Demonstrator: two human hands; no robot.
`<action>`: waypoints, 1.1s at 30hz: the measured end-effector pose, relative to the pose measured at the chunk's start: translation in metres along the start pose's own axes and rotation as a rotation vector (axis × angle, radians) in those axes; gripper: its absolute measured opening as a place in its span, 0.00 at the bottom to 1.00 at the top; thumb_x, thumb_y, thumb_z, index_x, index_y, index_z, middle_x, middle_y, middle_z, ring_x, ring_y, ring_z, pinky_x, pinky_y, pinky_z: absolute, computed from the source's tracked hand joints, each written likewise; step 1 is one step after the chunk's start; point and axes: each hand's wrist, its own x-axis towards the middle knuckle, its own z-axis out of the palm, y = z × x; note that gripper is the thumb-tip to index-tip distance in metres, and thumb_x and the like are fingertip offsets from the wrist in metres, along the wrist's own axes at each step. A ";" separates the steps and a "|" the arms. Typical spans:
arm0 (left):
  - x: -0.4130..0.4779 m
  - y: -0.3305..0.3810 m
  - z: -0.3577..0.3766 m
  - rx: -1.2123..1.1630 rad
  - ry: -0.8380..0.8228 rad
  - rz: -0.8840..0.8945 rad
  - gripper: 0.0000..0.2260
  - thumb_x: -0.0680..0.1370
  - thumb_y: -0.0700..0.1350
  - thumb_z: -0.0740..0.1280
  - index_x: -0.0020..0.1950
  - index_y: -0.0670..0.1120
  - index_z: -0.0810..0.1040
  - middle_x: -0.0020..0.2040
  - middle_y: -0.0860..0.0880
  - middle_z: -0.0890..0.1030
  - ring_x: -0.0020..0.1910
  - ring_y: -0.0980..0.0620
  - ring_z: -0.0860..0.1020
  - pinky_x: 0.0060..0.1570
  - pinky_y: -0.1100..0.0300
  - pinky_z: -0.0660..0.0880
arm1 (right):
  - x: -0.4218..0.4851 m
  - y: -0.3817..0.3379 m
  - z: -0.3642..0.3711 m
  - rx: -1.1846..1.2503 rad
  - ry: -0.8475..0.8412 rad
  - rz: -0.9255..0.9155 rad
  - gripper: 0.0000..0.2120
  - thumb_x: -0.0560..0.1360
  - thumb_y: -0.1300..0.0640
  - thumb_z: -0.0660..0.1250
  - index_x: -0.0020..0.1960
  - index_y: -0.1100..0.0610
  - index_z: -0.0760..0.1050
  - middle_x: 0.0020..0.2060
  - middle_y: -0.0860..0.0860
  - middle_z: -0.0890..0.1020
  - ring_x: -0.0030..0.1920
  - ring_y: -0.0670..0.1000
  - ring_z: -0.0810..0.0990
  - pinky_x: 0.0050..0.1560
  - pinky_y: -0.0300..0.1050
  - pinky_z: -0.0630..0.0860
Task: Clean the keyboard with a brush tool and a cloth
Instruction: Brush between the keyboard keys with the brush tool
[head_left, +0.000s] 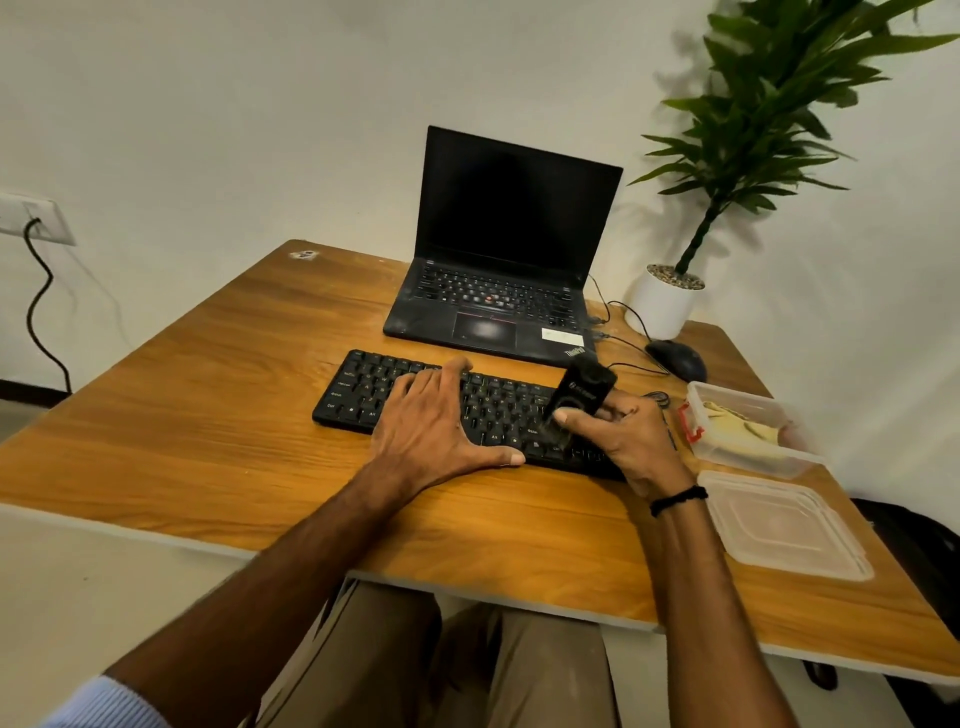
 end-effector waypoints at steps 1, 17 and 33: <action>-0.001 0.001 0.000 0.005 0.000 0.002 0.57 0.58 0.88 0.58 0.74 0.51 0.60 0.65 0.49 0.77 0.65 0.49 0.75 0.75 0.49 0.63 | 0.004 0.002 -0.002 0.029 0.125 -0.001 0.13 0.69 0.60 0.78 0.53 0.54 0.82 0.47 0.49 0.87 0.50 0.49 0.85 0.50 0.46 0.82; 0.012 0.021 -0.001 -0.039 -0.074 0.040 0.55 0.60 0.87 0.59 0.77 0.53 0.57 0.69 0.51 0.74 0.68 0.51 0.71 0.72 0.54 0.65 | 0.048 -0.013 0.007 -0.125 -0.120 0.085 0.15 0.69 0.60 0.78 0.53 0.57 0.80 0.45 0.49 0.85 0.46 0.46 0.85 0.42 0.36 0.80; 0.012 0.022 0.001 -0.039 -0.081 0.015 0.56 0.60 0.87 0.59 0.77 0.52 0.59 0.72 0.51 0.73 0.70 0.50 0.71 0.74 0.51 0.63 | 0.047 -0.004 -0.006 -0.086 -0.137 0.097 0.13 0.68 0.59 0.79 0.51 0.55 0.82 0.45 0.49 0.87 0.48 0.49 0.85 0.48 0.44 0.82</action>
